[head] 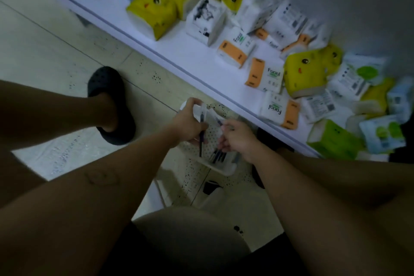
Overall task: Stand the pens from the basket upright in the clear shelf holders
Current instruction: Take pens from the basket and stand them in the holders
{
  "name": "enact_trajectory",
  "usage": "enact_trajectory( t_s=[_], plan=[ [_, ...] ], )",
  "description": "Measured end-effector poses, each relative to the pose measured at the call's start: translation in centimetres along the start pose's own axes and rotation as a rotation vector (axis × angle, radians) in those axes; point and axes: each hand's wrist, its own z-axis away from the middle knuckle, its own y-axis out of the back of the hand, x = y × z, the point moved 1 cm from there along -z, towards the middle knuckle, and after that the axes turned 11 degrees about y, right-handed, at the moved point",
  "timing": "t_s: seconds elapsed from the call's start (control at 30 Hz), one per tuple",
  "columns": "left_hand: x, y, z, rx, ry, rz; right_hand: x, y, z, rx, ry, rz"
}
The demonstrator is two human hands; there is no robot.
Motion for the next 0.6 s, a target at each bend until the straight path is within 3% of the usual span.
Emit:
enact_trajectory(
  t_s=[0.13, 0.33, 0.6],
  plan=[
    [1.4, 1.2, 2.7, 0.028, -0.047, 0.034, -1.9, -0.2, 1.5, 0.021, 0.071, 0.074],
    [5.0, 1.6, 6.3, 0.064, -0.18, 0.104, -6.1, 0.3, 4.1, 0.206, 0.362, 0.036],
    [10.7, 0.4, 10.8, 0.034, -0.419, 0.064, -10.2, 3.3, 8.0, 0.379, 0.517, -0.345]
  ],
)
